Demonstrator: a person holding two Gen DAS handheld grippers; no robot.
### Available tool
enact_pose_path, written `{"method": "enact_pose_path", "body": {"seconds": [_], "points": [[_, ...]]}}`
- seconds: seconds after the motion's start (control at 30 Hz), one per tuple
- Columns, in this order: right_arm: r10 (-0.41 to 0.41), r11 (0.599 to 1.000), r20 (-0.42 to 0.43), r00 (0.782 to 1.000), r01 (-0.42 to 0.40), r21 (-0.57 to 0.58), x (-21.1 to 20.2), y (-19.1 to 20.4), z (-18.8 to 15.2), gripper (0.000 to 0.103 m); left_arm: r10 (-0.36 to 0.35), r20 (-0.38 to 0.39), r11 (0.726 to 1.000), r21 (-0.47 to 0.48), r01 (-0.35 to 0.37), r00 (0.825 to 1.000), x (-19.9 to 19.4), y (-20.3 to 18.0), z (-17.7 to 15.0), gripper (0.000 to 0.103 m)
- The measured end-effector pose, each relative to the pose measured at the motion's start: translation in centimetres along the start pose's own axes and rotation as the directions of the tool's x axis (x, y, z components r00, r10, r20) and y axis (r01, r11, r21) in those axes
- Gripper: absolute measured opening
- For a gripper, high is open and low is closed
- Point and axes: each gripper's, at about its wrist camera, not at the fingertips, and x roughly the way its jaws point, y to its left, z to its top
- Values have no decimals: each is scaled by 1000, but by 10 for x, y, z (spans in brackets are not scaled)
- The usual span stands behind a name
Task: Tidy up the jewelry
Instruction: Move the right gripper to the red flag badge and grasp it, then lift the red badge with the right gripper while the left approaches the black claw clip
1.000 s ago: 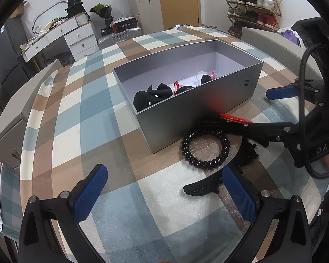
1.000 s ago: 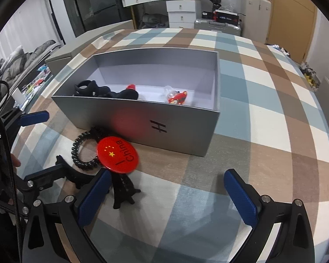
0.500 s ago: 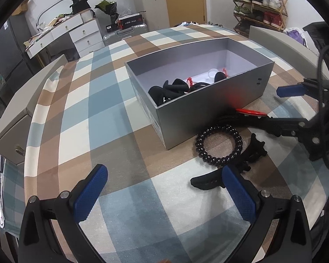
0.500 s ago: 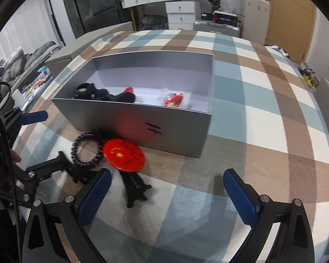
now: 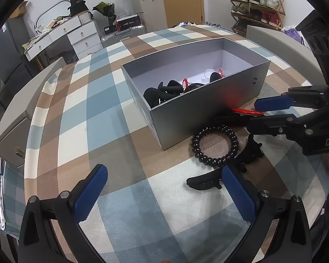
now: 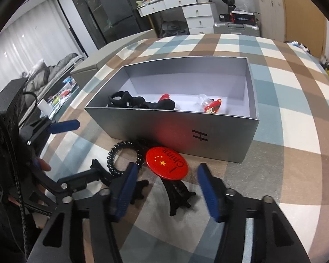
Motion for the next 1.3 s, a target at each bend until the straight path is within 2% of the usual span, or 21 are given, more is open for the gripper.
{"method": "enact_pose_path", "body": {"seconds": [0.17, 0.33, 0.43, 0.63, 0.7, 0.77, 1.17, 1.3], "points": [[25, 999, 9, 1000, -25, 23, 0, -1, 1, 40, -28, 3, 1000, -2, 28, 1000, -1, -1, 0, 102], [43, 999, 5, 999, -43, 26, 1, 0, 0, 38, -38, 2, 999, 2, 38, 999, 0, -4, 0, 102], [37, 999, 7, 999, -37, 17, 1, 1, 0, 31, -39, 3, 999, 5, 39, 999, 0, -5, 0, 102], [53, 998, 28, 998, -54, 37, -3, -1, 1, 29, -41, 3, 999, 4, 41, 999, -1, -5, 0, 102], [44, 998, 41, 998, -46, 43, -5, -2, 2, 26, -42, 3, 999, 4, 42, 999, -1, -5, 0, 102], [30, 998, 47, 998, -32, 46, -5, -3, 3, 17, -42, 3, 999, 4, 42, 999, -1, -5, 0, 102], [43, 998, 55, 998, -45, 40, -2, 2, 2, 19, -48, 1, 999, 4, 48, 999, -1, -9, 0, 102], [28, 1000, 80, 996, -28, 3, -5, 9, 2, 12, -55, -7, 998, 10, 55, 998, 0, -12, 0, 102]]}}
